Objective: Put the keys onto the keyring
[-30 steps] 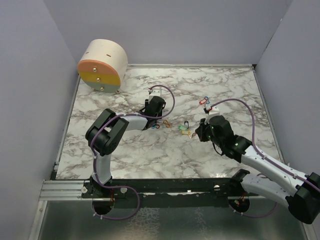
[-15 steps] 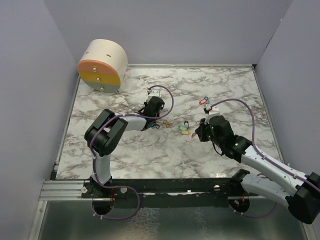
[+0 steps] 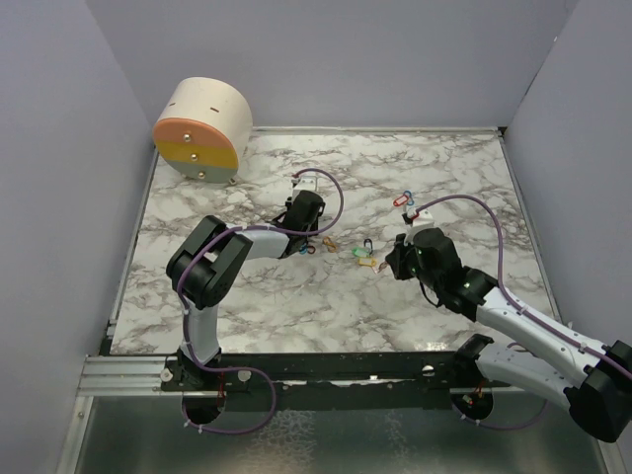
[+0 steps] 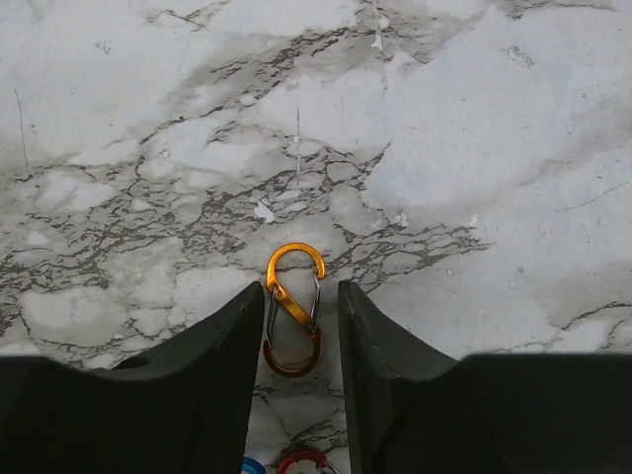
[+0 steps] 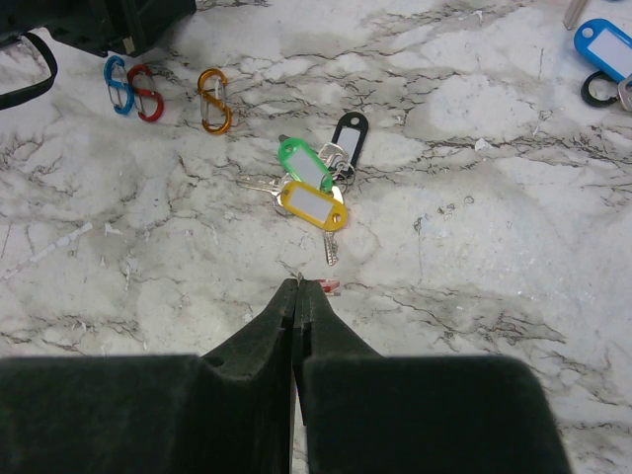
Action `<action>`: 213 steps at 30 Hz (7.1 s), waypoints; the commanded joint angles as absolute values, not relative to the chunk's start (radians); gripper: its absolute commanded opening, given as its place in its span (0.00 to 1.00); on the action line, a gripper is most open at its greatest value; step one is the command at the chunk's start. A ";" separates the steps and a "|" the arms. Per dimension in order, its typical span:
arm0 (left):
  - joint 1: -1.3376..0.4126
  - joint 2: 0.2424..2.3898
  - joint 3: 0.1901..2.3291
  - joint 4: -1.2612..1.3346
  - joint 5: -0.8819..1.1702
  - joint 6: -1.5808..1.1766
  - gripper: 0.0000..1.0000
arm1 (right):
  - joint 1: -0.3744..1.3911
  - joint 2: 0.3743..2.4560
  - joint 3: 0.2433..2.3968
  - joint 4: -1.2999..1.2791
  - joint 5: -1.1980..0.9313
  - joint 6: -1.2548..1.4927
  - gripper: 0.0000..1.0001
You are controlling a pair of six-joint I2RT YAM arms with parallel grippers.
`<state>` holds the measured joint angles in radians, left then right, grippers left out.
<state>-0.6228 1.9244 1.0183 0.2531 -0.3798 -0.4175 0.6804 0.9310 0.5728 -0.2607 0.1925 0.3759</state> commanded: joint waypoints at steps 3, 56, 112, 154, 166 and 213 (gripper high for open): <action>-0.624 1.924 0.987 0.154 -0.330 -0.435 0.45 | 0.678 0.924 0.567 -0.235 0.184 0.371 0.01; -0.636 1.759 0.924 0.162 -0.228 -0.404 0.00 | 0.678 0.938 0.577 -0.224 0.164 0.344 0.01; -0.904 1.614 1.004 0.199 0.131 -0.367 0.00 | 0.680 0.958 0.571 -0.173 0.061 0.290 0.01; -0.947 1.603 1.010 0.181 0.149 -0.351 0.00 | 0.679 0.934 0.564 -0.170 0.080 0.297 0.01; -0.950 1.594 1.003 0.177 0.150 -0.350 0.00 | 0.680 0.932 0.564 -0.175 0.092 0.299 0.01; -0.957 1.589 1.003 0.146 0.148 -0.334 0.00 | 0.680 0.912 0.563 -0.189 0.130 0.308 0.01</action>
<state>-0.9512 1.6047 0.9882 0.1452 0.1307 -0.3470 0.6804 0.9245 0.5705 -0.2085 0.0959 0.3088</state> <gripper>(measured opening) 0.180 0.010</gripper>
